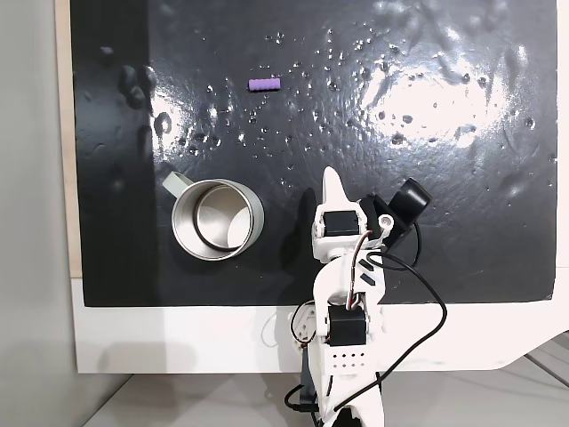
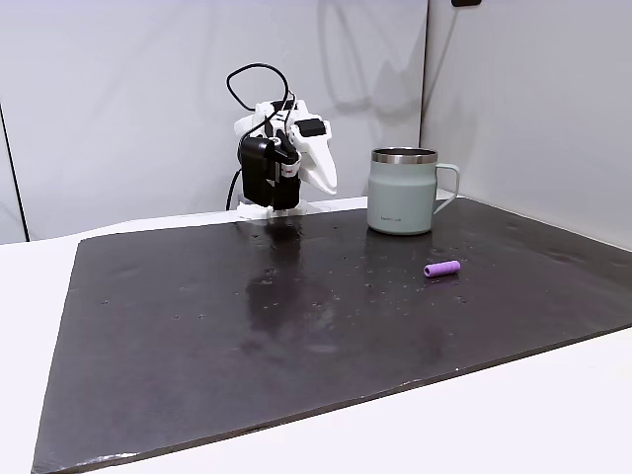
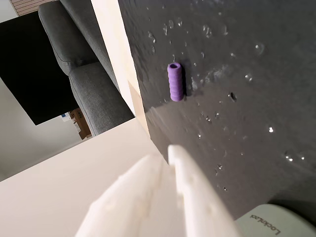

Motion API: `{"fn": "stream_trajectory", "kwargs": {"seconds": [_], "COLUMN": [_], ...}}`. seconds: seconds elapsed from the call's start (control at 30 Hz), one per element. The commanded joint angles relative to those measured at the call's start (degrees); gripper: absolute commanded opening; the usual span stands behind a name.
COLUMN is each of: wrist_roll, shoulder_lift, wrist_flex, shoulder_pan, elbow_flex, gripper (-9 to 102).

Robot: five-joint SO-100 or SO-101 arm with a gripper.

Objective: Grasp a pengrip and put it in the cup.

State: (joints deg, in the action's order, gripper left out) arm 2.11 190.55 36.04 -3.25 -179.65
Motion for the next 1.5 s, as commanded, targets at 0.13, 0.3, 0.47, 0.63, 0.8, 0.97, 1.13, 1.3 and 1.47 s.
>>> {"fn": "stream_trajectory", "kwargs": {"seconds": [0.13, 0.3, 0.47, 0.63, 0.8, 0.97, 1.13, 1.3, 1.47], "wrist_roll": [0.53, 0.53, -0.62, -1.14, -1.85, 0.79, 5.01, 13.10, 20.13], "shoulder_lift": [0.70, 0.70, 0.70, 0.70, -5.80, -25.75, -40.34, -57.92, -74.79], "wrist_flex": [0.26, 0.26, 0.09, 2.20, 4.83, 6.68, 9.14, 18.46, 29.53], "shoulder_pan": [0.09, 0.09, -0.44, -1.05, -3.34, -3.78, -6.50, -9.05, -9.49], "elbow_flex": [-3.08, -3.08, -2.99, 2.02, 12.66, 30.06, 45.70, 63.54, 82.53], "gripper": [0, 0, 0, 0, 0, 0, 0, 6, 11]}}
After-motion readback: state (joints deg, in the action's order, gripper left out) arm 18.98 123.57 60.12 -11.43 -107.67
